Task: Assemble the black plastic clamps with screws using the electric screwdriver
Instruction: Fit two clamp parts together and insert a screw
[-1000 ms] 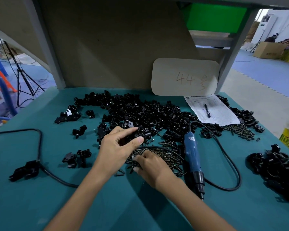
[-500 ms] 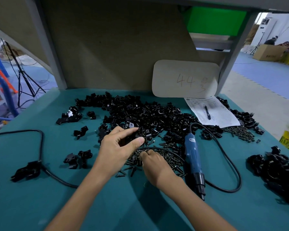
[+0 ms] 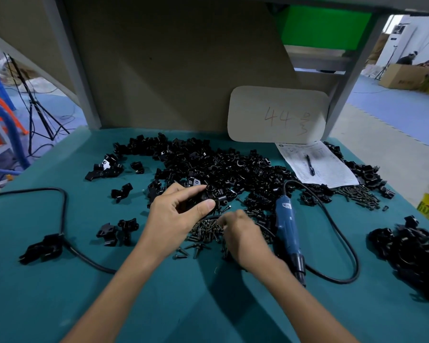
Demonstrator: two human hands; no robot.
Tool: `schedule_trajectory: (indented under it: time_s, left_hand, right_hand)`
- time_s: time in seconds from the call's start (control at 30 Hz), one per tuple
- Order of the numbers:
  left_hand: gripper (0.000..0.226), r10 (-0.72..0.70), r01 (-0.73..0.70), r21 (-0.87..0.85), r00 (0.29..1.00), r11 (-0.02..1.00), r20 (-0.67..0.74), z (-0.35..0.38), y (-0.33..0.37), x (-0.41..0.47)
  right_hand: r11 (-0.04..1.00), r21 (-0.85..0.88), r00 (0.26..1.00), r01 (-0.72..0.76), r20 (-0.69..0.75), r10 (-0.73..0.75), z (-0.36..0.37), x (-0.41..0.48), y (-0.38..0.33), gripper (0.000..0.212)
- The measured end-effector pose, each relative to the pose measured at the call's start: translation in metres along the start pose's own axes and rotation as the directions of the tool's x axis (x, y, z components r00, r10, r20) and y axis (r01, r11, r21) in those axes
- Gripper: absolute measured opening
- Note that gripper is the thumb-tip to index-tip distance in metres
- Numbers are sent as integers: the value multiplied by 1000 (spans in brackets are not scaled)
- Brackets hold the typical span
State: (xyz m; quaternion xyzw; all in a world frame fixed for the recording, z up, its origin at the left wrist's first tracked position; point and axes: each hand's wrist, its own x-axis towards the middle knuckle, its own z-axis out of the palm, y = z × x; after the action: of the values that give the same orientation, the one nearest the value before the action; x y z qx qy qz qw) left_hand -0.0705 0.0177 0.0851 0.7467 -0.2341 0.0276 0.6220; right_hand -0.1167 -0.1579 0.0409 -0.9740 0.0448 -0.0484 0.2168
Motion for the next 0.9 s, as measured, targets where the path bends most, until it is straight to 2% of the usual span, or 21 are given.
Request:
schedule_trajectory:
  time_s: [0.07, 0.13, 0.2, 0.27, 0.4, 0.53, 0.6, 0.7, 0.77, 0.83, 0.9]
  left_hand:
    - [39, -5, 5, -1, 1000, 1000, 7, -1, 1, 0]
    - [37, -4, 4, -12, 1000, 1000, 13, -1, 2, 1]
    - [35, -1, 2, -22, 1000, 1000, 20, 0, 4, 1]
    - [36, -2, 3, -25, 1000, 1000, 28, 3, 6, 1]
    - [35, 10, -9, -25, 999, 1000, 37, 6, 10, 0]
    - [37, 24, -24, -2, 999, 1000, 42, 4, 9, -1]
    - [38, 34, -35, 15, 998, 999, 46, 3, 9, -2]
    - [37, 51, -52, 29, 998, 998, 39, 3, 10, -2]
    - [38, 57, -59, 46, 998, 997, 35, 4, 9, -2]
    - [41, 61, -64, 75, 997, 995, 39, 5, 8, -3]
    - [42, 77, -81, 103, 996, 991, 48, 7, 7, -4]
  right_hand:
    - [938, 340, 991, -68, -88, 104, -22, 0, 5, 23]
    - [715, 698, 979, -24, -128, 158, -44, -5, 3, 27]
    - [474, 876, 978, 94, -170, 120, -59, -12, -4, 29]
    - [370, 914, 978, 165, -200, 56, -68, -16, -12, 28]
    - [439, 877, 977, 193, -215, 1, -72, -16, -18, 19]
    - [434, 885, 985, 167, -169, -33, -72, -15, -17, 17]
    - [400, 904, 987, 152, -159, -16, -70, -14, -17, 17]
    - [292, 947, 989, 131, -146, 29, -64, -13, -16, 19]
    - [283, 952, 990, 118, -137, 46, -63, -13, -15, 18]
    - [343, 932, 989, 117, -139, 42, -62, -12, -14, 12]
    - [467, 872, 984, 145, -179, 28, -60, -10, -14, 6]
